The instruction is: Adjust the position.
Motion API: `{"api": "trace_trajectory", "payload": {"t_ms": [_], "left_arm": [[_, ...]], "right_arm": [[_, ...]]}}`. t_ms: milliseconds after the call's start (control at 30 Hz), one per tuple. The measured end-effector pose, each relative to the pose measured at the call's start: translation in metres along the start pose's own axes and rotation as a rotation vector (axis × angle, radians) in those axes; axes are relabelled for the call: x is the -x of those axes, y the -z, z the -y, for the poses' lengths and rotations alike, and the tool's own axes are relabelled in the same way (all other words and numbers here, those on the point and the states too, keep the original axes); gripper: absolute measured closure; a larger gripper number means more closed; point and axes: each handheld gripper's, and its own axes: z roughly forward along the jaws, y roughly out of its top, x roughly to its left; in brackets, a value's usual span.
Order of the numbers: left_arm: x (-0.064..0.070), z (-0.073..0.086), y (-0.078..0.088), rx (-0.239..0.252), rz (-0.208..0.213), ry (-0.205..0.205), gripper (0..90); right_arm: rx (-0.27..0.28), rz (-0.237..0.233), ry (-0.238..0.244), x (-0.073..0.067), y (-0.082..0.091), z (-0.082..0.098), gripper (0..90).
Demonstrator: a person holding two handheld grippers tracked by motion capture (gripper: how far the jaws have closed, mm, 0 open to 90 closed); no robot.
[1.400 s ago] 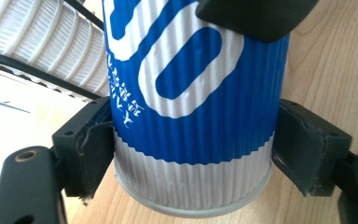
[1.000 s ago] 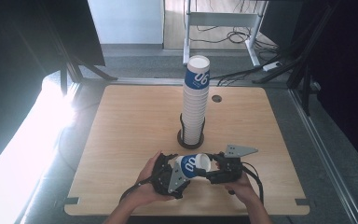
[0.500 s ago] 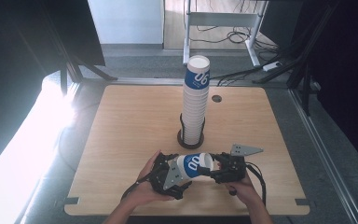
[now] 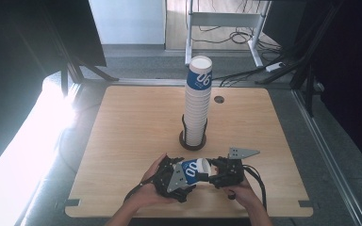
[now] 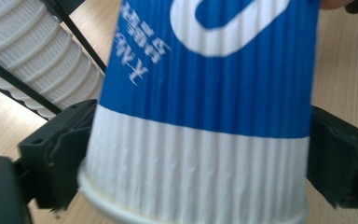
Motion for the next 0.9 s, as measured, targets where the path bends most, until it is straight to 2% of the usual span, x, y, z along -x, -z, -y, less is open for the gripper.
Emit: {"api": "trace_trajectory", "payload": {"t_ms": [100, 300, 567, 767, 900], "left_arm": [[-0.0001, 0.0006, 0.0001, 0.002, -0.003, -0.003, 13.1], [0.0003, 0.0024, -0.0019, -0.008, 0.001, -0.015, 14.5], [0.0000, 0.0038, -0.0032, -0.013, 0.006, -0.013, 15.1], [0.0016, 0.0022, -0.0053, -0.011, -0.002, -0.005, 11.0], [0.0039, 0.0029, -0.0068, -0.023, 0.002, -0.024, 13.8]], "right_arm": [[-0.007, 0.002, 0.005, 0.0000, 0.0003, 0.0000, 27.7], [-0.030, 0.010, 0.012, 0.0005, -0.0007, 0.0005, 27.3], [-0.040, 0.015, 0.005, 0.0014, -0.0017, 0.0011, 27.2], [-0.048, 0.007, 0.003, 0.0013, -0.0017, 0.0010, 27.7], [-0.062, 0.011, 0.016, -0.0001, -0.0043, 0.0014, 27.6]]}}
